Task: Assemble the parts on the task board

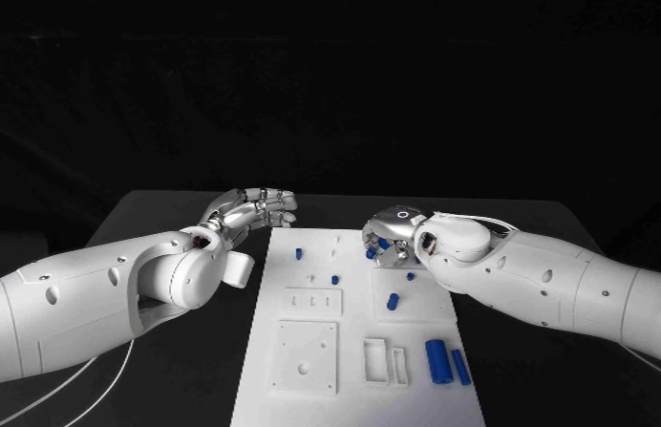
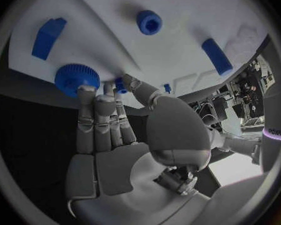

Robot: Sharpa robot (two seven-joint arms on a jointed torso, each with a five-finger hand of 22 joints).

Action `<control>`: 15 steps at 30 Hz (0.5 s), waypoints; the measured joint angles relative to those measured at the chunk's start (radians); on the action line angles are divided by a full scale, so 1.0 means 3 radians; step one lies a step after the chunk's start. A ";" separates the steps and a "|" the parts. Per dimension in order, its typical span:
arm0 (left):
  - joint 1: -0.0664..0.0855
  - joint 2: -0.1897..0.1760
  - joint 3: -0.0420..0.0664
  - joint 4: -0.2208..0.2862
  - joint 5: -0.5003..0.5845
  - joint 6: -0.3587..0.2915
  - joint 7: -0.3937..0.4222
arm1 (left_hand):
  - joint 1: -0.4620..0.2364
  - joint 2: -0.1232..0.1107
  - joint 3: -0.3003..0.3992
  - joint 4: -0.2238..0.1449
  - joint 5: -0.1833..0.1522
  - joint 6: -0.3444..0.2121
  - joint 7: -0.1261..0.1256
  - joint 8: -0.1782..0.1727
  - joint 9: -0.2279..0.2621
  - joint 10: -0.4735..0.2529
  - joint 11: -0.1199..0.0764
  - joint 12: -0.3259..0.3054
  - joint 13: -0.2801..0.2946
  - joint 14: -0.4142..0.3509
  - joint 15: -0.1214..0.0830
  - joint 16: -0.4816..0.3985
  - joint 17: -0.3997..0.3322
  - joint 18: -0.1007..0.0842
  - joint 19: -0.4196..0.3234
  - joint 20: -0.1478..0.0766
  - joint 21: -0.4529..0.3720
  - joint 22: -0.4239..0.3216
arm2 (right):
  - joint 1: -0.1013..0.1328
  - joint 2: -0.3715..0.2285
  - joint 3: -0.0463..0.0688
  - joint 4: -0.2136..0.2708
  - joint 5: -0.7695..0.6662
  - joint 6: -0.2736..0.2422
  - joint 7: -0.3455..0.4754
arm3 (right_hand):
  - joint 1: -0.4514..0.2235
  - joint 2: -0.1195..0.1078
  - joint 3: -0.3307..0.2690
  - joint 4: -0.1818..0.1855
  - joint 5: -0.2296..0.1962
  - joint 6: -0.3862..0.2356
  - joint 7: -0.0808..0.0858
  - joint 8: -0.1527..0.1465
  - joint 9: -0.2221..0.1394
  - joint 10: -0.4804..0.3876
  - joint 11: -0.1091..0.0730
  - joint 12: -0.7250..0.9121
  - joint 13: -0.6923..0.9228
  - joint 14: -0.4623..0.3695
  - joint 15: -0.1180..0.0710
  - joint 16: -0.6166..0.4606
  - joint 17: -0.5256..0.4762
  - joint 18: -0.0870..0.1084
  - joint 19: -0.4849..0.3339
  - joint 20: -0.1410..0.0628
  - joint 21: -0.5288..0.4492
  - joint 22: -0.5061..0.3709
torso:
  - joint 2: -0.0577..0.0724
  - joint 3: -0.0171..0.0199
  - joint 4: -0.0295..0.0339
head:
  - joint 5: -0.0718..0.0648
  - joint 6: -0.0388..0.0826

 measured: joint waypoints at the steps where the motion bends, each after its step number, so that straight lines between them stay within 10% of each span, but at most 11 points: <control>1: 0.0000 0.0002 0.0000 -0.0002 0.0000 0.0000 0.0000 | 0.0000 0.0000 0.0000 0.0000 0.0000 0.0000 0.0000 0.0000 0.0000 0.0000 0.0000 0.0000 0.0000 0.0000 0.0000 0.0000 0.0000 0.0000 0.0000 0.0000 0.0000 0.0000 | 0.0001 0.0001 0.0001 0.0002 -0.0001 -0.0001 -0.0001 | -0.0003 -0.0003 0.0000 0.0000 0.0000 0.0000 0.0000 0.0000 0.0000 0.0000 0.0000 -0.0001 0.0000 0.0000 0.0000 0.0000 -0.0002 0.0000 0.0000 0.0000 0.0000 0.0000 | 0.0001 0.0000 0.0000 | 0.0000 0.0001; 15: 0.0000 0.0010 0.0000 -0.0017 -0.0001 0.0003 -0.0005 | 0.0000 0.0000 0.0004 -0.0023 0.0000 0.0000 0.0000 0.0000 -0.0006 0.0000 0.0000 0.0000 0.0000 0.0000 0.0000 -0.0013 0.0003 -0.0001 0.0000 0.0000 0.0000 0.0002 | 0.0005 -0.0002 0.0003 0.0052 -0.0009 -0.0020 -0.0043 | -0.0096 -0.0071 0.0018 0.0018 0.0093 -0.0010 0.0011 0.0004 0.0007 0.0028 -0.0003 -0.0065 0.0003 0.0010 -0.0010 0.0033 -0.0044 -0.0036 0.0020 -0.0019 0.0056 0.0000 | 0.0017 -0.0003 -0.0002 | -0.0005 0.0015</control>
